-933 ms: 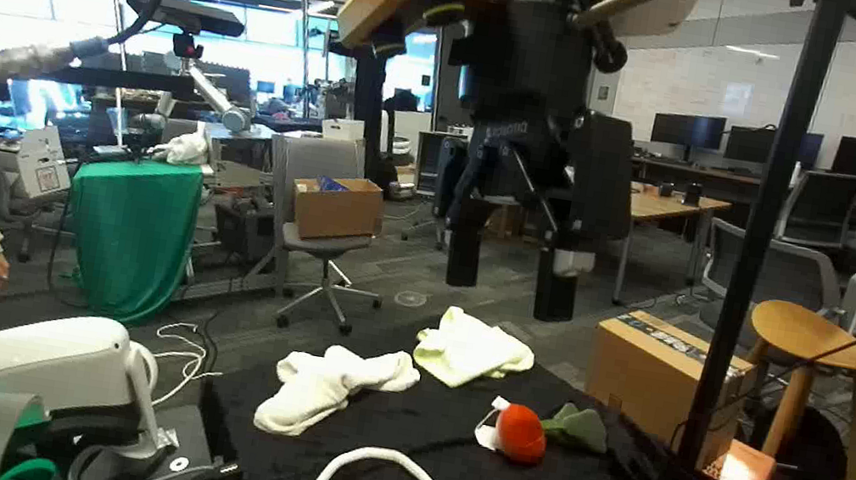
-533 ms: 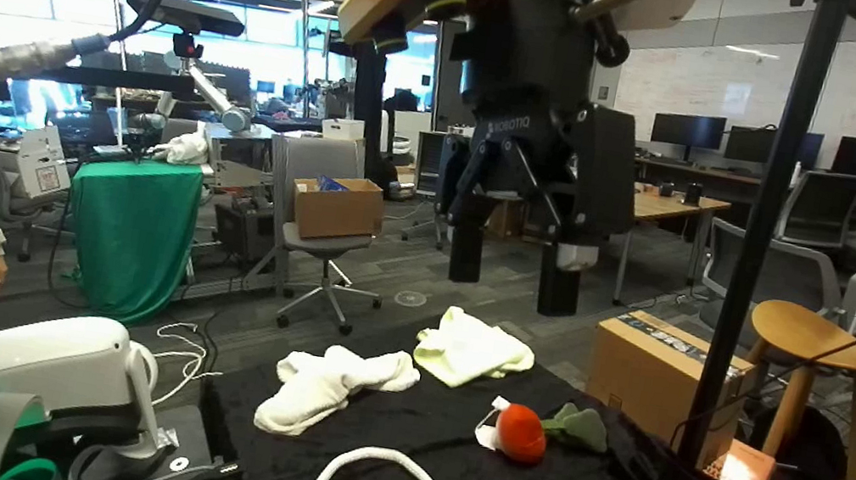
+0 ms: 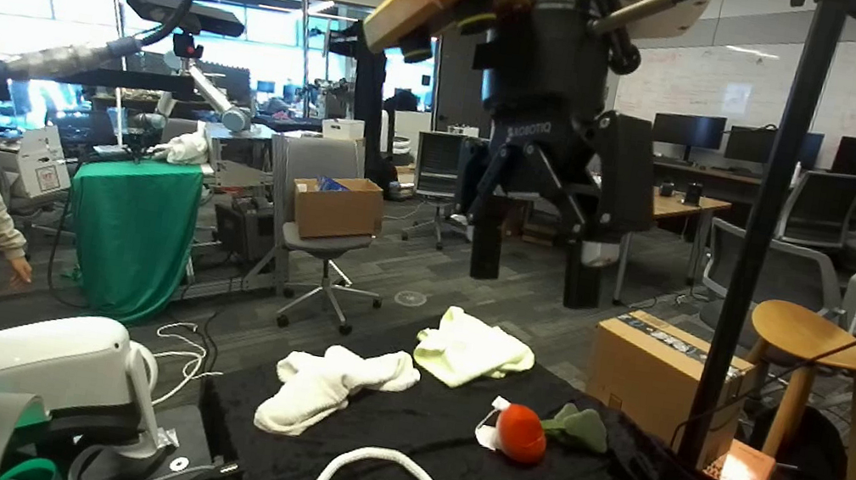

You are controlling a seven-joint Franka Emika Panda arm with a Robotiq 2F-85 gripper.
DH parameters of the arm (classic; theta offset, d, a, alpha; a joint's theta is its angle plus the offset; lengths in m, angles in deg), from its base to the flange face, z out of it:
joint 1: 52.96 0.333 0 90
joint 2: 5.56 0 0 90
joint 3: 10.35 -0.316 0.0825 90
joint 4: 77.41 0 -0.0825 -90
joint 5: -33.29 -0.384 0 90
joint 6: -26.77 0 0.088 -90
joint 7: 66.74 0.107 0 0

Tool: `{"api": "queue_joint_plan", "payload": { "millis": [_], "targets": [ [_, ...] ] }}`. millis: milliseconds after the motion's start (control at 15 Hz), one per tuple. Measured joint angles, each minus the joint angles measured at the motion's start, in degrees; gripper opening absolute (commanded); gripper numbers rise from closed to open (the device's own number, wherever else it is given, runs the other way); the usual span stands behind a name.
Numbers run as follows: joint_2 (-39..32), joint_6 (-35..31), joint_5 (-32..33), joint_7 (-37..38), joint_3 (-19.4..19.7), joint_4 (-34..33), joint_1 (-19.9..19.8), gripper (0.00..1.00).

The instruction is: Stack the objects on the table together

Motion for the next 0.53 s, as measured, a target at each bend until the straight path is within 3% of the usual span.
{"api": "queue_joint_plan", "payload": {
  "millis": [533],
  "targets": [
    [-24.12, -4.97, -0.86, -3.43, 2.07, -23.18, 0.38, 1.0]
  ]
}}
